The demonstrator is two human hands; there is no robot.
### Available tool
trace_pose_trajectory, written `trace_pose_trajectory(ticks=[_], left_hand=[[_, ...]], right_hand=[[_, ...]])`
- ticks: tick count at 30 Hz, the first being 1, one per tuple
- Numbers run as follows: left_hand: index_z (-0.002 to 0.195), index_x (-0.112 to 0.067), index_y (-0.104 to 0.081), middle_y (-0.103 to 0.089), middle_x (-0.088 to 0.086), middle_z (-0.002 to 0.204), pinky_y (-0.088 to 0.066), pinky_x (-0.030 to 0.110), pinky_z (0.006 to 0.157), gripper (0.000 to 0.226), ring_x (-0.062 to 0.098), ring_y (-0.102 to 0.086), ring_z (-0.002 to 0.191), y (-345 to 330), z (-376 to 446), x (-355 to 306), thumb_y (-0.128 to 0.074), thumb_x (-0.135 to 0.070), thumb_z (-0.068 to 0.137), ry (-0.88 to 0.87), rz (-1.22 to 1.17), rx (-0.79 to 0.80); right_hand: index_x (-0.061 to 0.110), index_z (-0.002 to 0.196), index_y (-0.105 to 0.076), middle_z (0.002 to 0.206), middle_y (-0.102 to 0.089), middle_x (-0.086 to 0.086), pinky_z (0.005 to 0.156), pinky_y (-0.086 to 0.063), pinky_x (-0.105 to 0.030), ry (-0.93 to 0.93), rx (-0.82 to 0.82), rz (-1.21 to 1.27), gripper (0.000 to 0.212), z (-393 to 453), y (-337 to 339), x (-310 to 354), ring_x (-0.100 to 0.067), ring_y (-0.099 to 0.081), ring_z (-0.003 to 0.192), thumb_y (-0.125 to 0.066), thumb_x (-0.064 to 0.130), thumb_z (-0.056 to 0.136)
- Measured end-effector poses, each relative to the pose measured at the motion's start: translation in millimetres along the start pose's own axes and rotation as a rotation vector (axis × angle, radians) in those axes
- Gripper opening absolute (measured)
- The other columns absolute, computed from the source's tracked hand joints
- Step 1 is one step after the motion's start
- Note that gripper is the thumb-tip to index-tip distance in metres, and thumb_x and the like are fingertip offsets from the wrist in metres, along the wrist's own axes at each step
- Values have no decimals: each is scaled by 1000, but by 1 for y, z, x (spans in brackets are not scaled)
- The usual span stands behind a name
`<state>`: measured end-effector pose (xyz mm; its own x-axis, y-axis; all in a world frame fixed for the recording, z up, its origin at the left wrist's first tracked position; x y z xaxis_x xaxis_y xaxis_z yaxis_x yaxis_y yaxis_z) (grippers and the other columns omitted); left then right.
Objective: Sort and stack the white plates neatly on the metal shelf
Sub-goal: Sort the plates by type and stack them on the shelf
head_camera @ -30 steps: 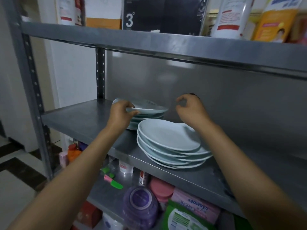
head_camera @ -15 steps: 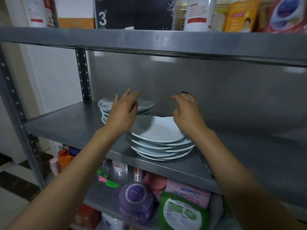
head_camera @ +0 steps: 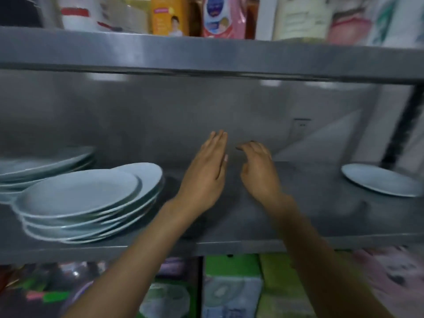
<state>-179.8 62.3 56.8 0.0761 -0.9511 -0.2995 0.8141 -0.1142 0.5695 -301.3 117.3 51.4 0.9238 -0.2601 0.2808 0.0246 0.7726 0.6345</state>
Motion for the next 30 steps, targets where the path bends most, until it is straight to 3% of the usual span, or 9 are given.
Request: trace_pose_trajectory(ticks=[6,11,15,18,23,26,30], left_hand=[[149,-7,-20,-17,6,158,-3,21,117,49,12,-8,146,-117,34,-46,-31,-20,103,19,-157,77],[150,-6,-16,-13,7,159,-4,29,119,51,16,-5,147,-210,56,-72,-29,-22,103,51,-174,215],[150,-6,-15,-12,8,159,-8,39,120,52,19,-3,147,-272,42,-78,-24,-26,102,-31,28,376],[150,-7,-18,-15,6,158,-11,39,120,57,15,-4,146,-282,43,-76,-18,-33,99,-88,10,333],[151,-10,-12,-9,4,160,-7,35,120,60,13,0,147,-279,47,-61,-20,-35,98,-8,-12,328],[151,-11,-9,-6,2,160,-6,34,120,57,12,1,146,-277,47,-67,-23,-32,101,-8,-35,327],[152,-11,-8,-4,1,160,-4,31,120,56,11,3,146,-277,45,-66,-26,-30,102,4,-73,328]], right_hand=[[-2,109,-65,107,-64,-22,96,-47,-47,-192,-76,-76,58,-30,43,-144,-42,-58,101,-31,19,67],[-1,110,-68,107,-67,-23,98,-42,-44,-442,-116,-197,43,-50,82,-252,-41,-58,103,-51,-5,71],[0,115,-67,113,-67,-23,103,-39,-45,-527,-133,-284,39,-64,106,-310,-39,-58,108,-53,-9,79],[2,126,-59,127,-60,-21,110,-34,-48,-606,-121,-313,46,-71,100,-333,-39,-51,121,-54,-3,81],[17,148,-26,155,-25,-15,116,-6,-54,-716,194,-456,61,-79,76,-352,-38,-14,144,-43,12,90],[15,146,-29,146,-39,-14,115,-10,-55,-707,255,-513,60,-82,71,-354,-38,-25,139,-40,13,88],[10,130,-51,125,-52,-19,105,-28,-53,-729,154,-603,44,-81,81,-352,-41,-41,119,-46,10,87]])
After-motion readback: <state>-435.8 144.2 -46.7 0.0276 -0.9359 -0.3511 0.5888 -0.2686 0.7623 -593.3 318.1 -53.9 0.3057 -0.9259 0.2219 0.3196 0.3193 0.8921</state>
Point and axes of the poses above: each hand's wrist, its own z-axis towards the middle knuckle, its own y-axis out of the back of the hand, x = y × z, the point moved 6 cm from there along z, towards the middle knuckle
